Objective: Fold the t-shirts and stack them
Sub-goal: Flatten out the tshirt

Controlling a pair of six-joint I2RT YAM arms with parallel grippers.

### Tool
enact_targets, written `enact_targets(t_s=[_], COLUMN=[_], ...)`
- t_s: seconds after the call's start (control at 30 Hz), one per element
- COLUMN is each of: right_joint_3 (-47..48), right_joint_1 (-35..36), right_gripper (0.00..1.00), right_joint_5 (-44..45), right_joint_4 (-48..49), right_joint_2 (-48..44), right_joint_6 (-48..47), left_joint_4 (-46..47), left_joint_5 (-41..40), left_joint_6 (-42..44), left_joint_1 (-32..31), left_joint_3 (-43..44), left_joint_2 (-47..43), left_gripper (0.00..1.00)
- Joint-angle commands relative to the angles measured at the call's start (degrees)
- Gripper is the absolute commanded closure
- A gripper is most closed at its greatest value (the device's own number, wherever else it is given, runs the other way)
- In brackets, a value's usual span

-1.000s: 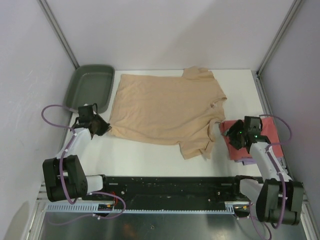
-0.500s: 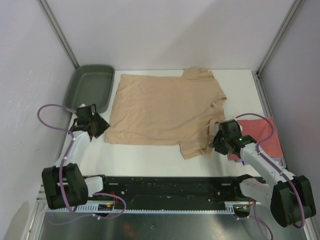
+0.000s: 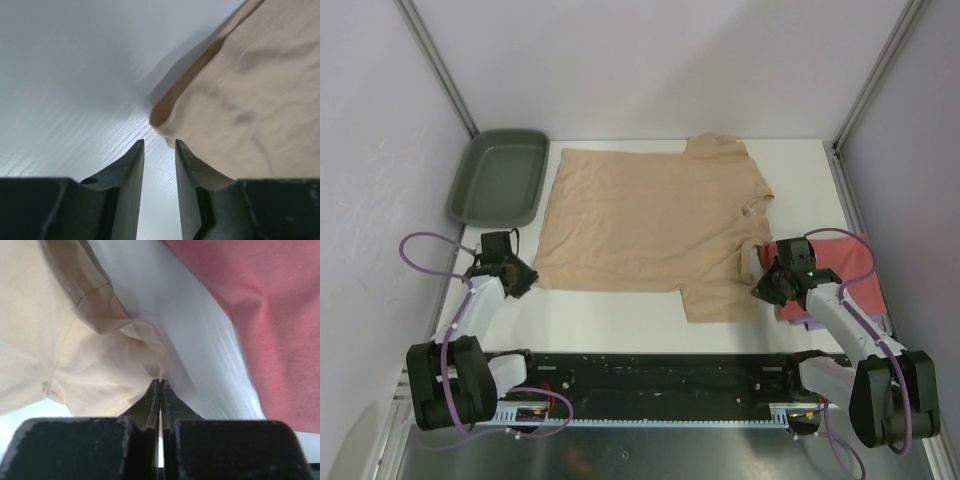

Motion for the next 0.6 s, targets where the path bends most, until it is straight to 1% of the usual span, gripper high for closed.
enact_targets(t_s=[0.0, 0.27, 0.4, 0.57], right_joint_3=[0.09, 0.09, 0.09, 0.09], right_joint_1=[1.04, 1.31, 1.31, 1.31], right_gripper=[1.0, 1.0, 1.0, 1.0], right_joint_5=[-1.74, -2.38, -2.61, -2.51], right_joint_4=[1.05, 2.32, 2.39, 2.13], right_joint_2=[-0.15, 0.17, 0.32, 0.38], right_joint_6=[-0.99, -1.22, -1.41, -1.98], left_joint_4=[1.16, 4.92, 6.24, 6.93], left_joint_5=[-1.48, -1.13, -0.7, -1.73], left_joint_6=[-3.04, -3.78, -4.62, -5.48], left_joint_1=[-0.78, -0.97, -1.02, -1.26], left_joint_3=[-0.96, -2.24, -2.01, -1.15], left_joint_2=[1.96, 5.46, 7.79, 8.57], left_gripper=[0.64, 0.63, 0.63, 0.63])
